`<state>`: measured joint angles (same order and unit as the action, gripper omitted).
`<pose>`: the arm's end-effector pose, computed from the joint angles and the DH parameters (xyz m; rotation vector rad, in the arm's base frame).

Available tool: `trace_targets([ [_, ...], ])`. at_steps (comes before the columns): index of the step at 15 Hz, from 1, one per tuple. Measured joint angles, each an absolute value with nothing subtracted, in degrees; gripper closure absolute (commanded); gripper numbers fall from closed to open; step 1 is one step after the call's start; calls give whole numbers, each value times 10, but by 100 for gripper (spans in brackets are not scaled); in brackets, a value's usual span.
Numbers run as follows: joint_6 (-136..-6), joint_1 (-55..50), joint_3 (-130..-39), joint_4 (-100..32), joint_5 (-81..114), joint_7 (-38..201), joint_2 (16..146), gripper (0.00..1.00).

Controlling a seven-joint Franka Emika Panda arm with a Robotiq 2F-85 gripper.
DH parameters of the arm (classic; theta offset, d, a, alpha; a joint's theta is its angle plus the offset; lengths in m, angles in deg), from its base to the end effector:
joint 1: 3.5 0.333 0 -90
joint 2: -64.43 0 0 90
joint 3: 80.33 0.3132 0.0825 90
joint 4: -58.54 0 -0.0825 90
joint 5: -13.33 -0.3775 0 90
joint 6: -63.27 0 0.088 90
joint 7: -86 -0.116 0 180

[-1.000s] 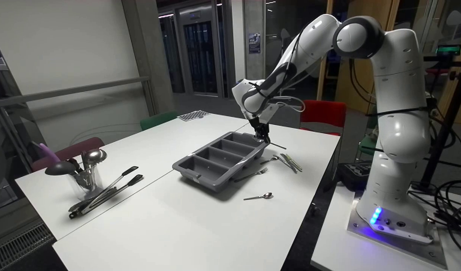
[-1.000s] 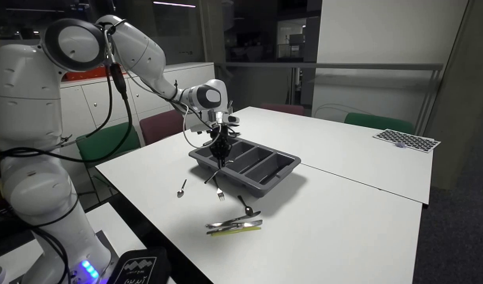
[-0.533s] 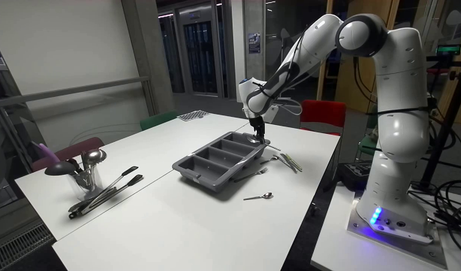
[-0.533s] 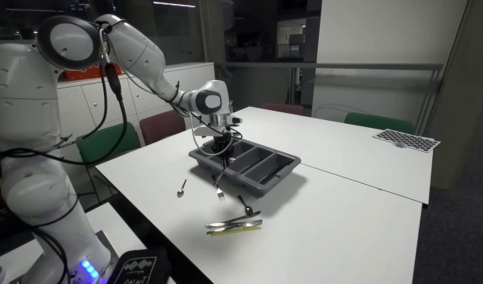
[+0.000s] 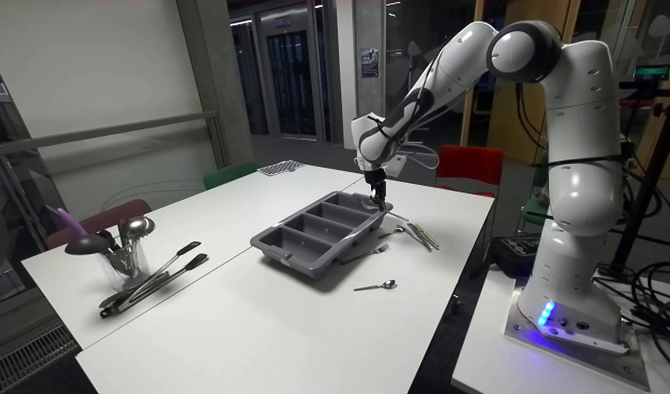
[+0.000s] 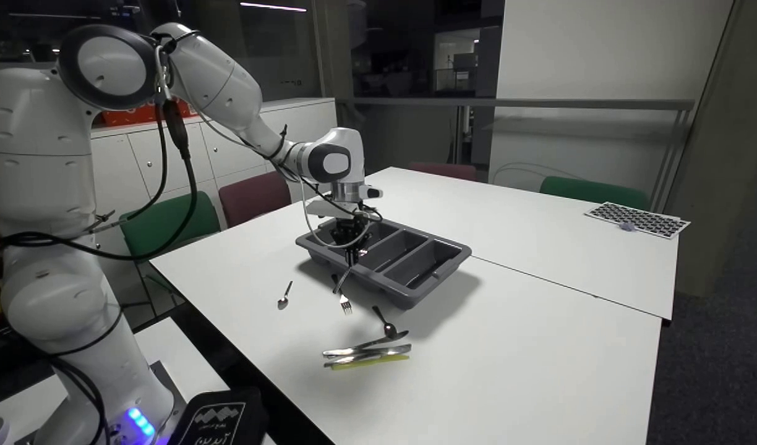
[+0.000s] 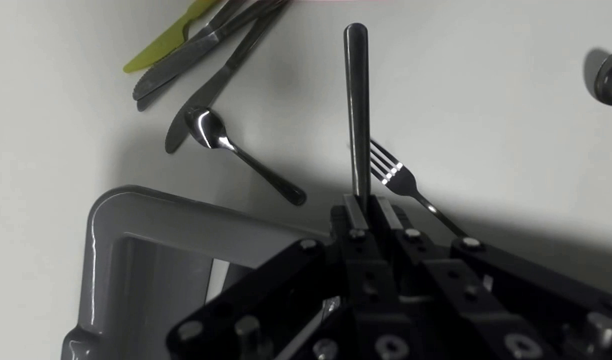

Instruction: Pick up a fork from the table and put it in the second slot from the right of the utensil holder

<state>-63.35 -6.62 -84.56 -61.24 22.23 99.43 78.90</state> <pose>0.5530 -0.0772 0.2855 3.0055 0.3142 -0.2356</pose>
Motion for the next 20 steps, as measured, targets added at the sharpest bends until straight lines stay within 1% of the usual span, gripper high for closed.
trace_targets([
  [1, -633, -66, -846, -612, 222, 994, 789, 92],
  [2, -633, -66, -846, -612, 222, 994, 789, 98],
  [8, -625, -67, -845, -594, 220, 993, 788, 98],
  [13, -547, -70, -845, -515, 196, 1016, 789, 98],
  [18, -494, -89, -834, -424, 110, 1146, 812, 98],
  [20, -451, -99, -829, -376, 86, 1176, 836, 98],
])
